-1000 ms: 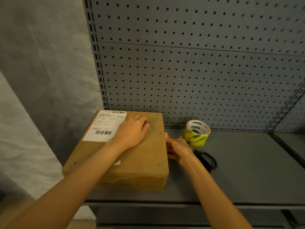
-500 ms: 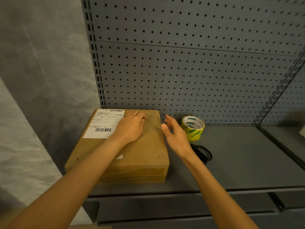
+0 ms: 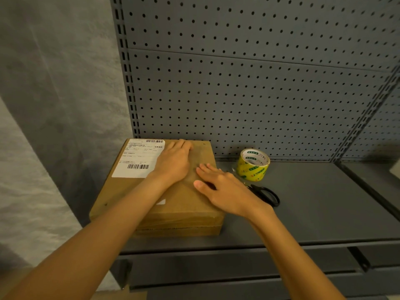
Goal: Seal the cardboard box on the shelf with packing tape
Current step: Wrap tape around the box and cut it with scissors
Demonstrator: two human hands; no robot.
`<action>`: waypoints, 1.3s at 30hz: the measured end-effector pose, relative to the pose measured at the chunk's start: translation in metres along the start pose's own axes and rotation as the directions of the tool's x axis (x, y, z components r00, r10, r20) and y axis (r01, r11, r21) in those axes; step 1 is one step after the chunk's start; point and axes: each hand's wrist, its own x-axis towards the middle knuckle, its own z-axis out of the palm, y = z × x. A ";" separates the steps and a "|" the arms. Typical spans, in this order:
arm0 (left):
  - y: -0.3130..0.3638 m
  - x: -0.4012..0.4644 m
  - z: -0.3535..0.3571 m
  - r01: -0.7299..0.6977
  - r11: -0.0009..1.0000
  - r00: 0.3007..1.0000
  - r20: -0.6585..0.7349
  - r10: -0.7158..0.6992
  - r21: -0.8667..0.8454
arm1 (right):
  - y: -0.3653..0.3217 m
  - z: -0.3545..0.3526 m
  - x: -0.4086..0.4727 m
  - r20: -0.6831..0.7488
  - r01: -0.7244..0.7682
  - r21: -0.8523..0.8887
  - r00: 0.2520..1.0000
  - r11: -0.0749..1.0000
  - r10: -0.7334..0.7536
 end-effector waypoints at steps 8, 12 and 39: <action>-0.005 0.000 -0.001 -0.017 1.000 1.000 0.017 0.017 -0.023 | -0.004 0.003 0.027 -0.043 -0.022 -0.048 0.999 0.999 0.020; -0.004 0.000 0.002 -0.036 0.998 0.999 0.019 0.036 -0.046 | -0.002 0.009 0.013 -0.107 0.025 -0.048 0.994 0.999 -0.030; -0.001 0.003 0.005 0.002 1.000 1.000 0.009 -0.001 -0.031 | 0.022 0.046 0.017 0.146 -0.223 0.959 0.916 0.173 0.373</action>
